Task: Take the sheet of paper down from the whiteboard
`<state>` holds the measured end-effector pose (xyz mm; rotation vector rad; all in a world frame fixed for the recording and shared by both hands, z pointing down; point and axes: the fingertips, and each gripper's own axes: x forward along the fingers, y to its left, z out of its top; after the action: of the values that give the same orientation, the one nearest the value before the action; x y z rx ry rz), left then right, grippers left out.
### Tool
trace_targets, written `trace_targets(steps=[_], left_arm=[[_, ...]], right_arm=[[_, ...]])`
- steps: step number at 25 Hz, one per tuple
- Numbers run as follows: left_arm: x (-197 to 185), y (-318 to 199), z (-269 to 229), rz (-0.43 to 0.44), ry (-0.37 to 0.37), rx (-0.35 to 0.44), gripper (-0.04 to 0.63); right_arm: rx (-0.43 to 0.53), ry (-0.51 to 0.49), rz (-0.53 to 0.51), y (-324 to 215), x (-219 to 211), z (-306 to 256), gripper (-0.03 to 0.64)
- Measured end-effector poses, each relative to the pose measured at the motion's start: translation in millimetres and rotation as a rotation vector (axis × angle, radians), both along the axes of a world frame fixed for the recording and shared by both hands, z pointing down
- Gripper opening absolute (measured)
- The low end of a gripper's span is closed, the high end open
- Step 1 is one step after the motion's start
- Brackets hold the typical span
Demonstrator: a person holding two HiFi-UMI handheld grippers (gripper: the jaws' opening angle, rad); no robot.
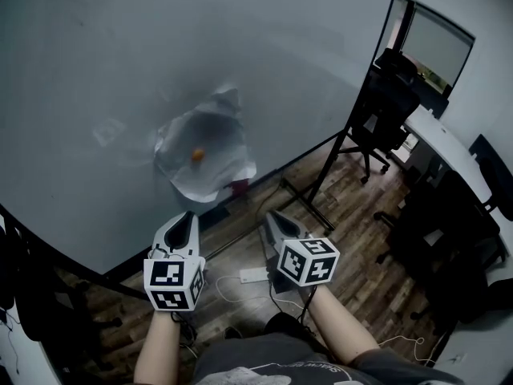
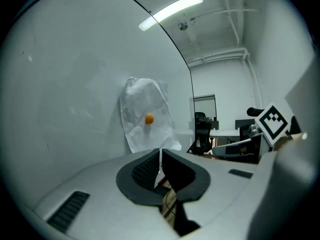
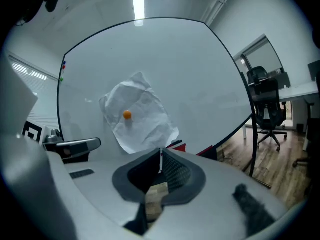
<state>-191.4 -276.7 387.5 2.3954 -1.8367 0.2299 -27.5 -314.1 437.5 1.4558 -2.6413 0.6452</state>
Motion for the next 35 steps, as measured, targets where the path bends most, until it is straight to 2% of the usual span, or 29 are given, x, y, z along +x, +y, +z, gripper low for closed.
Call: trace_targets(steps=[5,12,13,15,24,28,31,35], left_arm=[[-0.6,-12.6,2.9,-0.027,-0.009,-0.010,0.028],[2.9,-33.1,-1.2,-0.131,-0.017,-0.013,0.028],[3.4,-36.9,-1.6,-0.147,-0.020,-0.013,0.028],[4.1,-43.6,-2.8,-0.180,-0.021,-0.013,0.028],[9.8,-63.9,-4.3,-0.309,-0.027,-0.010,0.028],[13.3,-69.0,-6.1,-0.346,-0.035,-0.006,0.028],[13.5,-71.4,-7.2,-0.378,-0.037,-0.010,0.028],[11.4,-73.4,-12.8,-0.417,-0.034,-0.006,0.029]], right_arm=[[-0.006,-0.016,-0.042,-25.4,-2.9,-0.3,0.025],[-0.034,-0.006,-0.158,-72.6,-9.1,6.5,0.029],[-0.038,-0.007,-0.178,-80.0,-11.1,7.6,0.036],[-0.048,-0.014,-0.221,-93.2,-15.8,9.2,0.101],[-0.061,0.010,-0.356,-133.8,-31.4,22.2,0.121],[-0.054,0.022,-0.445,-137.8,-43.5,25.3,0.116],[-0.051,0.019,-0.474,-138.2,-46.1,25.5,0.042],[-0.042,0.014,-0.517,-135.8,-48.2,23.5,0.031]])
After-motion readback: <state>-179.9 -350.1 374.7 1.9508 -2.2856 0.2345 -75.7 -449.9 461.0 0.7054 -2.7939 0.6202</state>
